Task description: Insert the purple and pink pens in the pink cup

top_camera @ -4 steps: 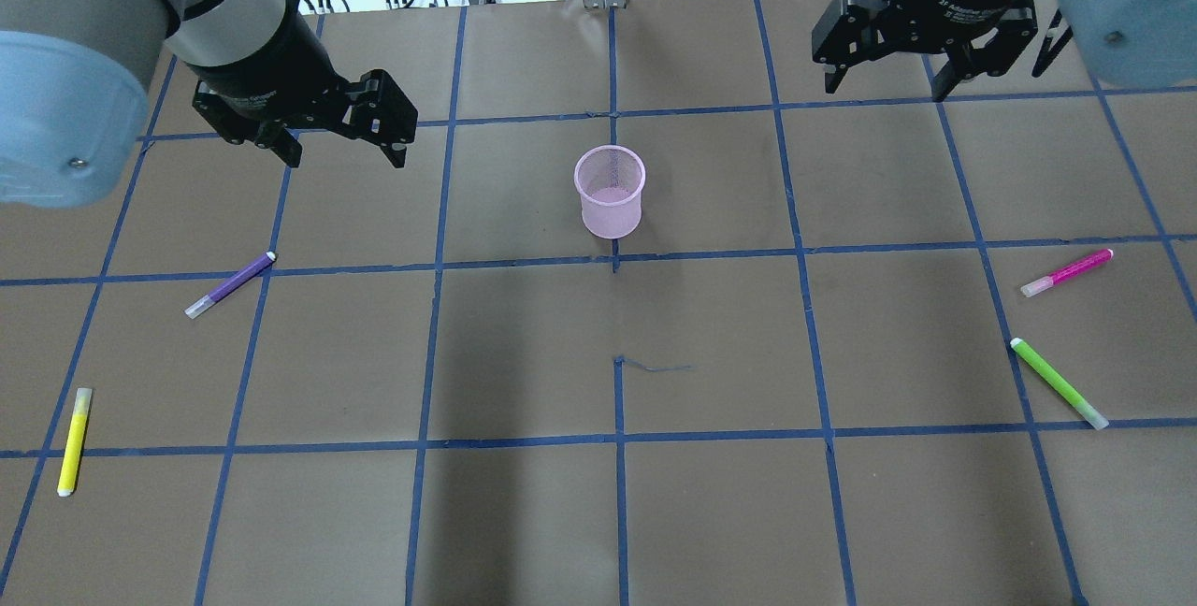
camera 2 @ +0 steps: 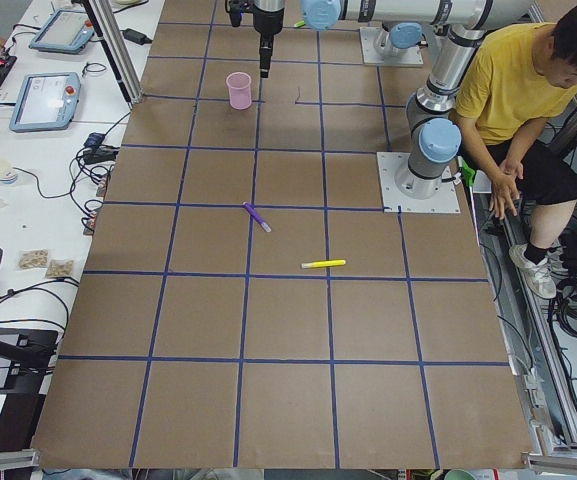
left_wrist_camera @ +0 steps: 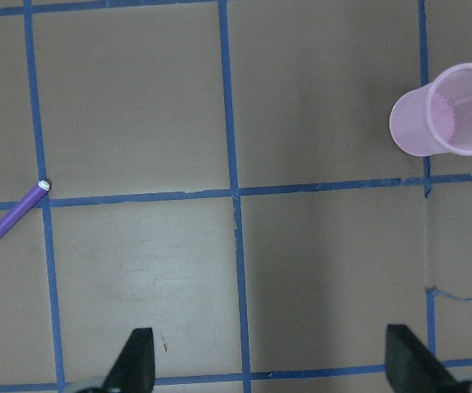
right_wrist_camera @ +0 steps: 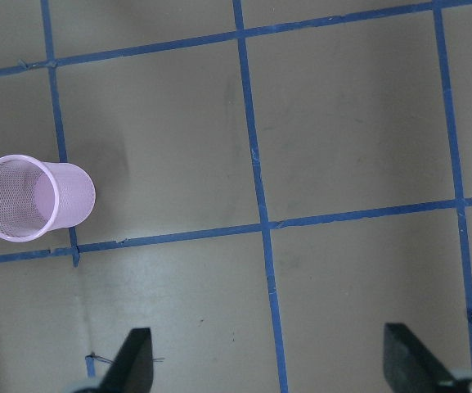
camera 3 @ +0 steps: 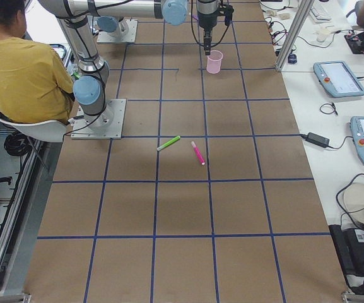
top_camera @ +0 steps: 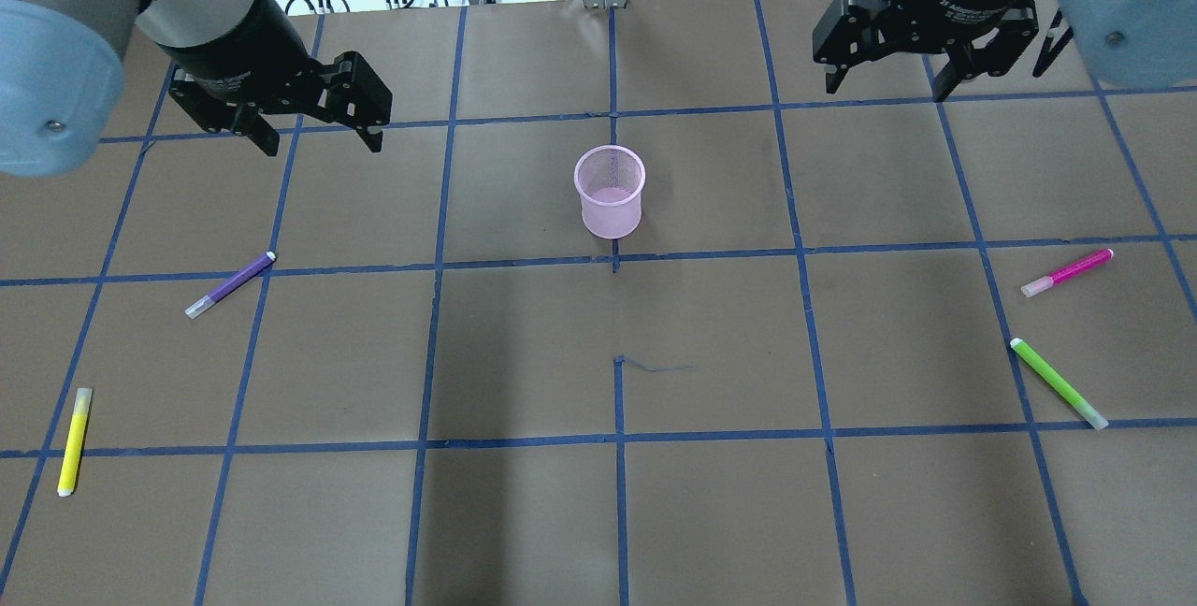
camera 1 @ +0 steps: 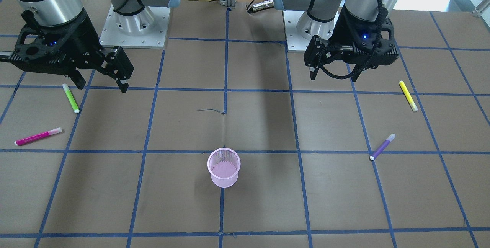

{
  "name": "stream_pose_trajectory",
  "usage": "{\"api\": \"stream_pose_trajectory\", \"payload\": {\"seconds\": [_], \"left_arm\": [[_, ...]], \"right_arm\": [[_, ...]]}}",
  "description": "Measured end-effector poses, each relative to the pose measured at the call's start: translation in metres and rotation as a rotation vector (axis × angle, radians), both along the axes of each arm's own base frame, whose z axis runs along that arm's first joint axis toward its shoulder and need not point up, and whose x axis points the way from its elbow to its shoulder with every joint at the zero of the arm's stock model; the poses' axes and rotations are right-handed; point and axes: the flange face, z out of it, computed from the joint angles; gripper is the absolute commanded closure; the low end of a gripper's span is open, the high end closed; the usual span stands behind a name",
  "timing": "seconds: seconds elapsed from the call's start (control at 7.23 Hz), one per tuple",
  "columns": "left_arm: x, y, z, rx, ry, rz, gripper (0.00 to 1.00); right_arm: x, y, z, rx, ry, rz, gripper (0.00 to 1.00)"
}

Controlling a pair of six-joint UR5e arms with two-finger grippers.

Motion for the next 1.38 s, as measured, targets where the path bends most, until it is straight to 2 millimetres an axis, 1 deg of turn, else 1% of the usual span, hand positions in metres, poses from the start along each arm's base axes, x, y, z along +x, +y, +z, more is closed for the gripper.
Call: {"api": "stream_pose_trajectory", "payload": {"seconds": [0.14, 0.28, 0.41, 0.55, 0.69, 0.83, 0.97, 1.11, 1.24, 1.38], "left_arm": [[0.002, 0.001, 0.001, -0.001, -0.002, 0.004, 0.00], [0.003, 0.002, 0.002, -0.003, -0.004, 0.004, 0.00], [0.003, 0.001, 0.001, -0.002, -0.004, 0.004, 0.00], [0.003, 0.000, 0.000, 0.000, -0.002, 0.003, 0.00], [0.003, -0.002, -0.002, 0.002, -0.001, 0.000, 0.00], [0.003, -0.004, -0.003, 0.001, -0.001, -0.003, 0.00], [0.003, -0.004, -0.004, 0.001, -0.001, -0.005, 0.00], [0.003, -0.005, -0.005, 0.001, -0.001, -0.007, 0.00], [0.003, -0.005, -0.005, 0.001, -0.001, -0.008, 0.00], [0.003, -0.005, -0.005, 0.001, -0.001, -0.008, 0.00]], "right_arm": [[-0.006, -0.001, 0.000, 0.003, 0.004, 0.022, 0.00], [-0.026, -0.004, -0.002, 0.024, 0.008, 0.058, 0.00], [-0.068, -0.006, -0.006, 0.060, 0.006, 0.116, 0.00], [-0.118, -0.005, -0.011, 0.082, 0.009, 0.225, 0.00], [-0.173, 0.000, -0.022, 0.100, 0.010, 0.366, 0.00], [-0.229, 0.011, -0.041, 0.116, -0.006, 0.471, 0.00], [-0.280, 0.021, -0.065, 0.108, -0.018, 0.575, 0.01], [-0.318, 0.022, -0.090, 0.073, 0.010, 0.754, 0.04], [-0.343, 0.014, -0.114, 0.042, 0.047, 0.971, 0.05], [-0.360, 0.009, -0.133, 0.025, 0.060, 1.151, 0.12]]}}
